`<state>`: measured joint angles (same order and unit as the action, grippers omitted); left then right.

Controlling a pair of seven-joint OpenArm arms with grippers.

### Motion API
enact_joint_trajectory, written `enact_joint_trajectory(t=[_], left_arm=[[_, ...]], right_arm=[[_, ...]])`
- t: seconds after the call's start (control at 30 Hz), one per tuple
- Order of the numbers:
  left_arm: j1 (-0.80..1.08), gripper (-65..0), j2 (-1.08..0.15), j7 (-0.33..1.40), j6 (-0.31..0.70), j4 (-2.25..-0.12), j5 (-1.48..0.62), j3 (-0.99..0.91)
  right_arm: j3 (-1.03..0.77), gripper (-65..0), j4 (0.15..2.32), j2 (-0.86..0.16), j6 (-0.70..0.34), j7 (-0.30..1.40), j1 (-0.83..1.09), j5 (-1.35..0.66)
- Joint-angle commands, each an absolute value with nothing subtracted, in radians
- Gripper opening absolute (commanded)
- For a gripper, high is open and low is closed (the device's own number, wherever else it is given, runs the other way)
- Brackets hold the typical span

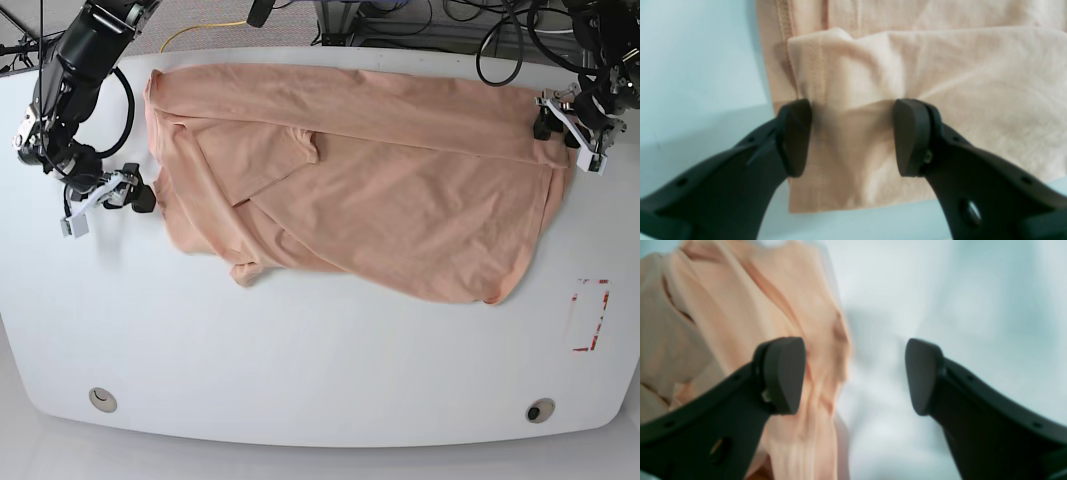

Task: Fold the T-shirt properly
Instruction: 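Open both grippers to release the shirt edge, then move the right gripper along the shirt side toward the hem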

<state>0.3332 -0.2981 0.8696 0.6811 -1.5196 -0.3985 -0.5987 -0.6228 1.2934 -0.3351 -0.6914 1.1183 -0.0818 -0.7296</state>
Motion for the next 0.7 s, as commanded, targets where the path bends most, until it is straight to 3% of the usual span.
enact_joint_trajectory(t=[0.0, 0.67], left_arm=[[0.374, -28.5, -0.289, 0.989, 0.676, -1.509, -0.338, -0.624], [0.487, -28.5, -0.274, 1.053, 0.698, -1.58, -0.332, -0.679]], right_arm=[[-0.599, -20.6, 1.279, -0.354, -0.698, 1.093, -0.113, -0.746], [-0.334, -20.6, 1.027, -0.349, -0.698, 0.92, -0.263, -0.746]])
